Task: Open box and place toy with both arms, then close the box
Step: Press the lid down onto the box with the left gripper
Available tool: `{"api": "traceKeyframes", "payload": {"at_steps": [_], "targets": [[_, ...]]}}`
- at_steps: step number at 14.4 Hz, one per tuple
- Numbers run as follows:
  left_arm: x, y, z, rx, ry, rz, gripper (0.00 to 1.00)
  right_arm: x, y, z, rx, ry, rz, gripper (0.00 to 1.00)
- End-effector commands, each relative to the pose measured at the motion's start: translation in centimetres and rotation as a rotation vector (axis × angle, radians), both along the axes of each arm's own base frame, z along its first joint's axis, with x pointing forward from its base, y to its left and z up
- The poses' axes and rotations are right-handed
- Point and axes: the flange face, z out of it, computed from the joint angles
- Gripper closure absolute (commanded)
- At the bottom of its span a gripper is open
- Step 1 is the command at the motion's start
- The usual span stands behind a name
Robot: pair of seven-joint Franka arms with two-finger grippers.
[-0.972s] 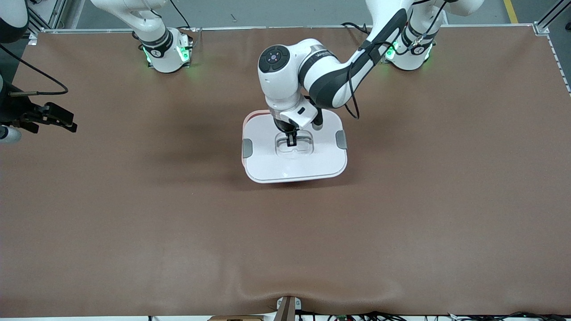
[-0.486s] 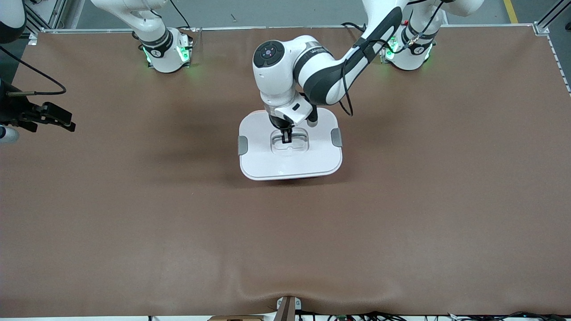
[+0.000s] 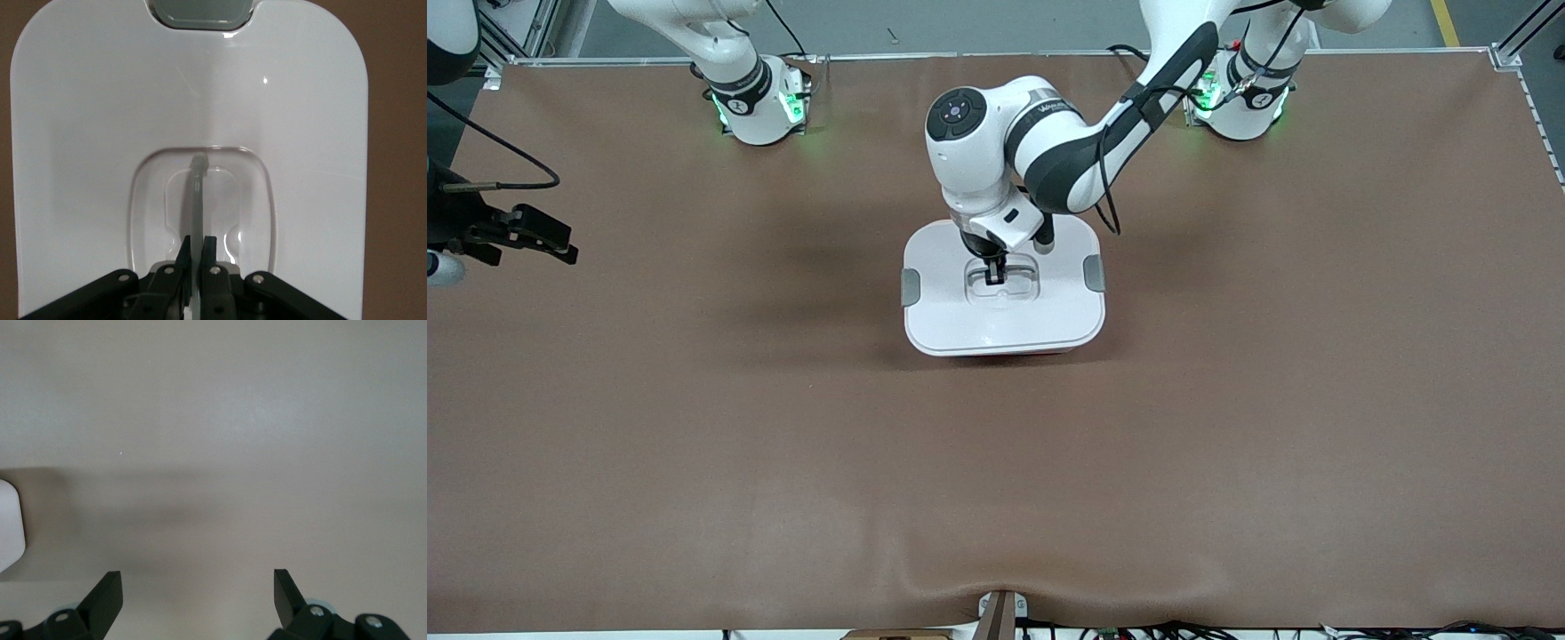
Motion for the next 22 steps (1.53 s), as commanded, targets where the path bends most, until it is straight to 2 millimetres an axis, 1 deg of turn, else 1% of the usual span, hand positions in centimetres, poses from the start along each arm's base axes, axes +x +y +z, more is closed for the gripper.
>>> {"api": "traceKeyframes", "payload": {"at_steps": [1,2,3,5,8,11,12,13,14,16,18,22], "targets": [[0.0,-0.6,0.5,0.007,-0.031,0.001,1.00,0.8,0.2,0.4,-0.003,-0.004,-0.009,0.00],[0.0,-0.4,1.0,0.005,-0.036,0.004,1.00,0.8,0.3,0.4,-0.001,-0.004,-0.009,0.00],[-0.1,-0.4,0.8,0.008,-0.034,0.001,1.00,0.9,0.7,0.5,-0.001,-0.007,-0.001,0.00],[-0.3,-0.5,0.8,0.010,-0.034,-0.001,1.00,0.9,0.9,0.3,-0.001,-0.004,0.004,0.00],[-0.5,-0.3,0.3,0.025,-0.028,0.002,1.00,1.0,0.7,0.3,0.003,-0.006,0.010,0.00],[-1.1,-0.3,-0.3,0.038,-0.017,-0.005,1.00,1.0,1.2,0.5,0.081,-0.012,-0.009,0.00],[-1.2,-0.3,-0.4,0.040,-0.015,-0.006,1.00,1.0,1.5,1.0,0.085,-0.018,0.001,0.00],[-1.2,-0.3,-0.4,0.042,-0.014,-0.006,1.00,1.1,1.8,1.1,0.082,-0.025,0.004,0.00],[-1.3,-0.3,-0.4,0.041,-0.014,-0.007,1.00,1.3,2.0,0.7,0.075,-0.017,0.015,0.00],[-1.6,-0.1,-0.2,0.047,-0.014,-0.010,1.00,1.3,2.0,0.5,0.022,-0.006,0.026,0.00],[-1.8,0.0,-0.6,0.054,-0.009,-0.012,1.00,1.2,2.7,0.4,-0.001,-0.001,0.046,0.00],[-1.6,0.2,-1.5,0.063,-0.001,-0.010,1.00,1.0,2.8,0.4,-0.002,0.004,0.051,0.00]]}}
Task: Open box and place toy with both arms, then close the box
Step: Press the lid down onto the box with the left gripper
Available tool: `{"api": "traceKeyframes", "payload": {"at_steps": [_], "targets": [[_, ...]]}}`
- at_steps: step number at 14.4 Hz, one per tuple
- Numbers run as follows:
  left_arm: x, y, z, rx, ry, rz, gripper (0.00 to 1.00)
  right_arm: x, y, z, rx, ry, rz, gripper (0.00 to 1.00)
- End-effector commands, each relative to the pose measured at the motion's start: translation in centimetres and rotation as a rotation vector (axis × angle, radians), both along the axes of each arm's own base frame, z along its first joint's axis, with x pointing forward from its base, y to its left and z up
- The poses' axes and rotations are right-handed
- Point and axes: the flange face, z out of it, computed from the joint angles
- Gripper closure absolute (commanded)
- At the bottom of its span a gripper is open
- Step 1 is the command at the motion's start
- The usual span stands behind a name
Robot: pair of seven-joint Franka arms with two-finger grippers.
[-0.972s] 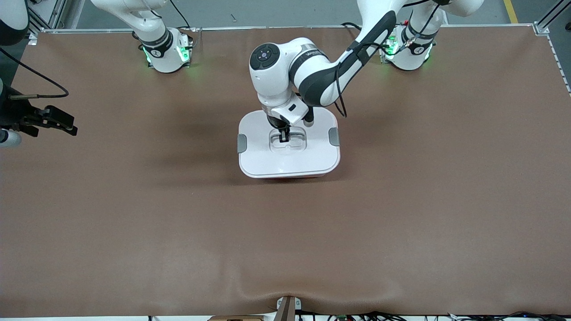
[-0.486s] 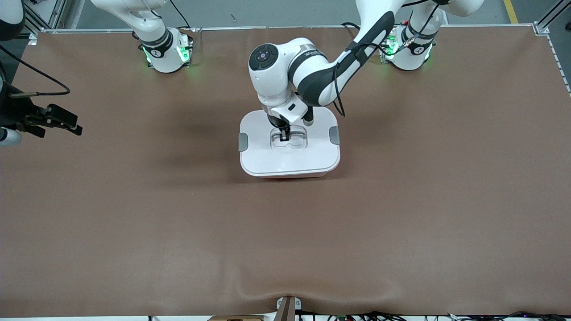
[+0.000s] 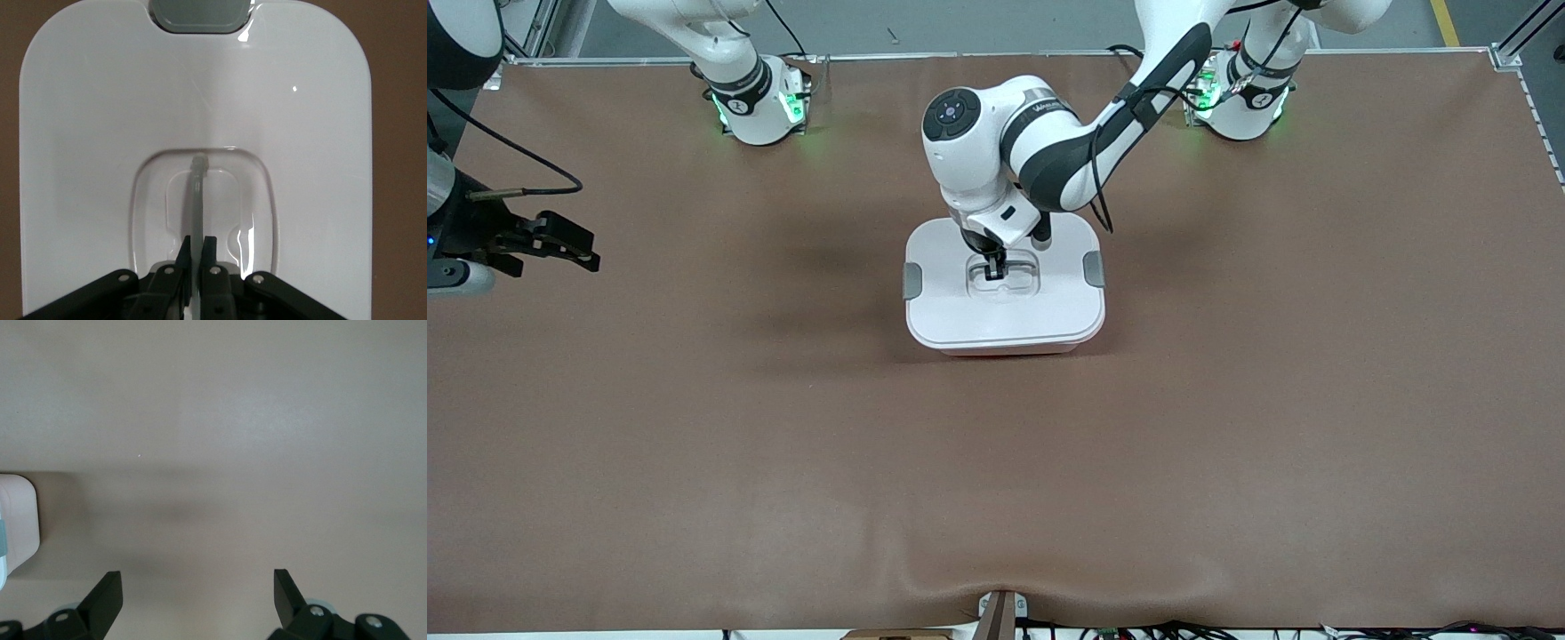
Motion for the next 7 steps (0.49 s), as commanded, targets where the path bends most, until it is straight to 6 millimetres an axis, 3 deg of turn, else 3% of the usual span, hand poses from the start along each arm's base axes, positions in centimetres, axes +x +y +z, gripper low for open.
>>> {"api": "traceKeyframes", "payload": {"at_steps": [1,7], "targets": [[-0.51,0.38,-0.48,0.038,-0.016,0.002,1.00,-0.01,0.02,0.52,-0.015,0.003,0.004,0.00],[0.38,0.80,-0.34,0.033,-0.019,-0.002,1.00,0.14,-0.34,0.06,-0.017,0.004,-0.011,0.00]]}}
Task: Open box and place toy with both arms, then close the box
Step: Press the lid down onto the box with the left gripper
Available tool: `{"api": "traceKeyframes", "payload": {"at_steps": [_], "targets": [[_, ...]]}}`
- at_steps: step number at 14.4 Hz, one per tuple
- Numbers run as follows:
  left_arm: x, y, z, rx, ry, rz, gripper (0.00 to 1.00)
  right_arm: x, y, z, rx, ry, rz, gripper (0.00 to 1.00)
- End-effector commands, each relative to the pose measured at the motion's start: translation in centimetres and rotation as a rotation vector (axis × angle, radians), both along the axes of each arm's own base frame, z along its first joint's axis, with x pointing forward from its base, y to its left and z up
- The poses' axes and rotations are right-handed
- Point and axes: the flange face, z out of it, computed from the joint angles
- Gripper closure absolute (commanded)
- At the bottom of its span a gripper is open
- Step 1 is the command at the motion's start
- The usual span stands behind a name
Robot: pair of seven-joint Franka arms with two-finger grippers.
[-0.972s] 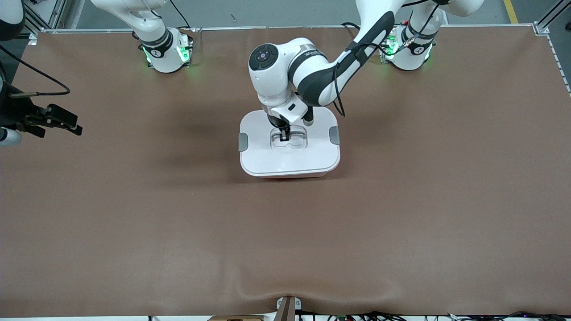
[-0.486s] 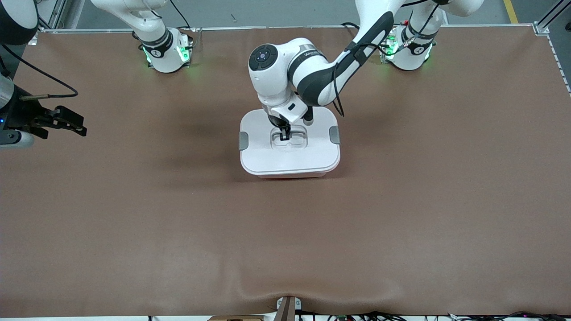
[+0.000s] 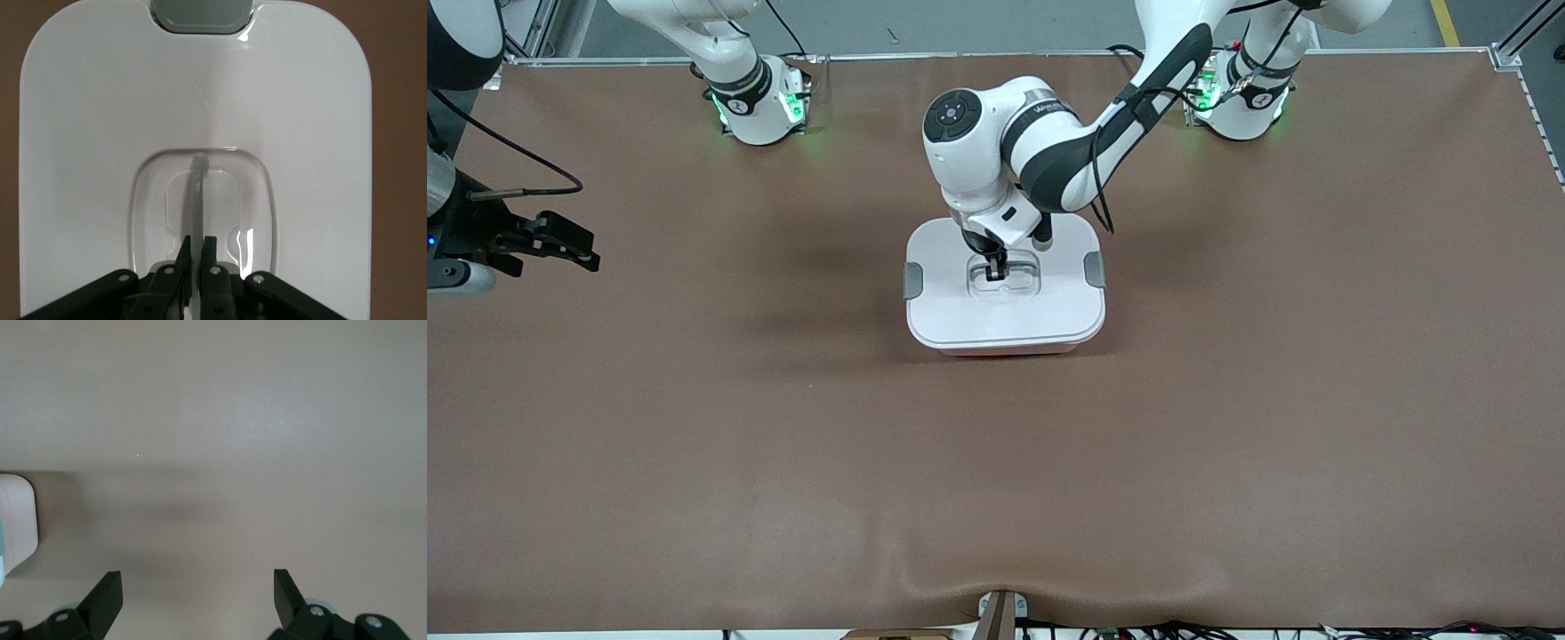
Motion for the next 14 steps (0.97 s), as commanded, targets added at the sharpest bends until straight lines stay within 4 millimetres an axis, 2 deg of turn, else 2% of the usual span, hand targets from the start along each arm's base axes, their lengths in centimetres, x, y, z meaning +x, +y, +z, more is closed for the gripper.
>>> {"api": "traceKeyframes", "payload": {"at_steps": [1,4,5,7,8,9,11,13,14], "targets": [[0.2,0.5,-0.4,0.027,-0.019,-0.006,1.00,0.0,0.0,0.0,-0.013,0.013,-0.008,0.00],[0.4,0.5,-0.7,0.027,-0.019,-0.007,1.00,-0.5,0.1,-0.1,-0.010,0.019,-0.006,0.00],[0.2,0.5,-0.5,0.026,-0.020,-0.008,0.95,-0.6,0.2,-0.1,-0.010,0.020,-0.005,0.00],[0.0,0.5,-0.2,0.032,-0.019,-0.018,0.25,-0.7,0.1,-0.5,-0.010,0.034,-0.005,0.00],[0.0,0.4,0.3,0.032,-0.019,-0.052,0.00,-0.7,0.2,-0.4,-0.010,0.034,-0.003,0.00],[0.1,0.6,1.2,0.027,-0.019,-0.086,0.00,-0.7,0.1,-0.4,-0.010,0.034,-0.005,0.00],[0.4,1.7,4.7,0.033,-0.026,-0.110,0.00,-0.7,0.0,-0.4,-0.010,0.033,-0.006,0.00],[1.5,4.1,9.3,0.026,-0.002,-0.168,0.00,-0.6,0.0,-0.4,-0.010,0.030,-0.005,0.00],[2.3,6.0,11.7,0.012,0.019,-0.197,0.00,-0.6,0.1,-0.5,-0.010,0.025,-0.005,0.00]]}}
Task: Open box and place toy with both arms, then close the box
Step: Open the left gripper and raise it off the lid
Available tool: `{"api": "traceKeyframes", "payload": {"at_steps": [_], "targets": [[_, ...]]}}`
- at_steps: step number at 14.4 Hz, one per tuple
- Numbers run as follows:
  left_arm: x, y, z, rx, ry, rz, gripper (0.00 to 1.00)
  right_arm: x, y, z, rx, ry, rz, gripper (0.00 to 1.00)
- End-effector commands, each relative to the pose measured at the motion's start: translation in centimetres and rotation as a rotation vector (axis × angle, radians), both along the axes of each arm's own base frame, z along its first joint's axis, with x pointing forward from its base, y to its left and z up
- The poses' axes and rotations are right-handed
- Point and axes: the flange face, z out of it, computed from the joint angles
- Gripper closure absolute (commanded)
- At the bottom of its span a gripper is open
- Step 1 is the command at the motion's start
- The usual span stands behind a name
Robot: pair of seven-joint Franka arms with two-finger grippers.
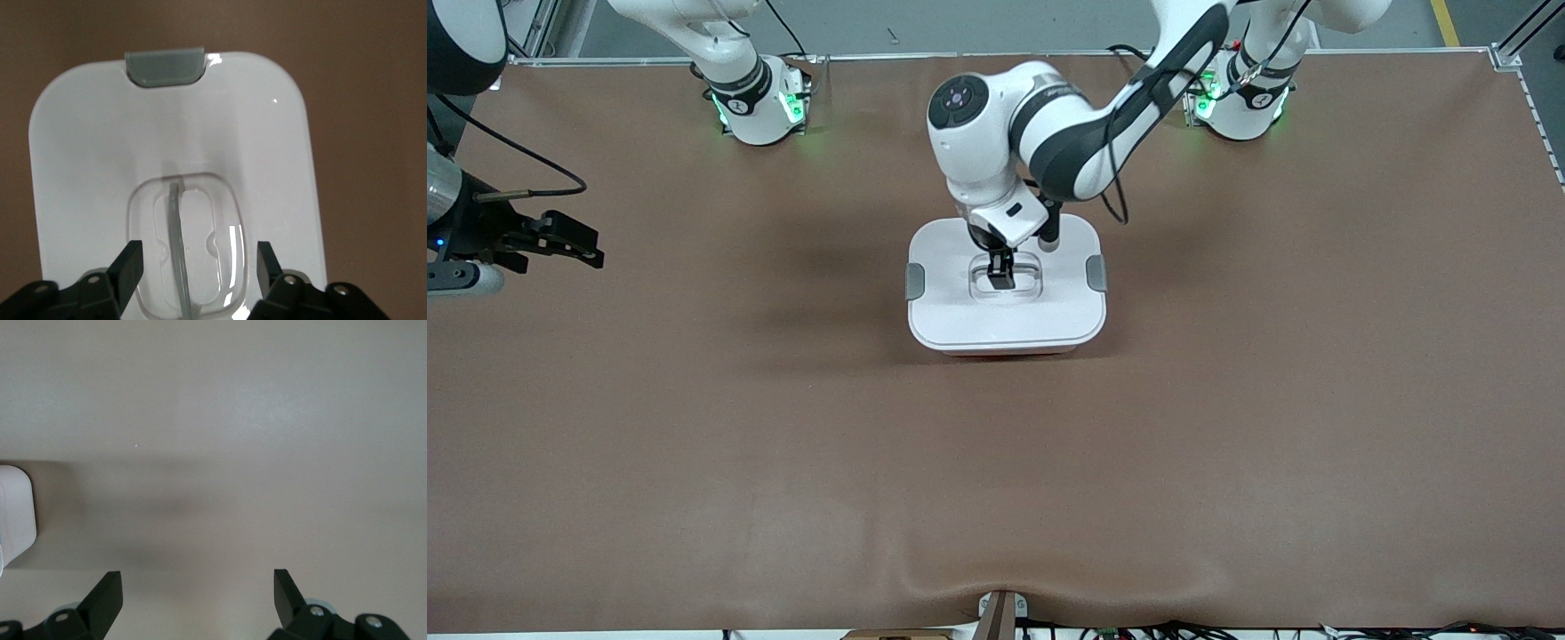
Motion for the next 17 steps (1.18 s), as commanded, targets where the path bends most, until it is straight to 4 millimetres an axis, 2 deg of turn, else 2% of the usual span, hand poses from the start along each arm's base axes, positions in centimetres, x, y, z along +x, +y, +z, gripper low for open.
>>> {"api": "traceKeyframes", "payload": {"at_steps": [1,4,6,9,11,14,17], "targets": [[1.9,5.9,7.9,-0.021,0.030,-0.084,0.00,-0.1,0.3,0.1,-0.010,-0.020,-0.002,0.00],[5.1,12.9,13.2,-0.054,0.066,-0.195,0.00,0.0,1.0,-0.4,-0.009,-0.024,0.010,0.00],[7.5,17.9,15.2,-0.069,0.078,-0.280,0.00,0.0,0.9,-0.7,-0.009,-0.022,0.008,0.00],[10.2,23.9,16.4,-0.057,0.104,-0.435,0.00,0.0,0.8,-0.7,-0.009,-0.021,0.007,0.00],[11.0,27.4,17.4,-0.030,0.127,-0.561,0.00,-0.1,0.8,-0.9,-0.009,-0.016,0.007,0.00],[12.8,34.5,18.6,-0.014,0.148,-0.716,0.00,-0.1,0.7,-0.9,-0.011,-0.016,0.006,0.00],[14.2,39.8,19.1,0.008,0.168,-0.881,0.00,-0.2,0.7,-1.0,-0.012,-0.002,0.007,0.00]]}}
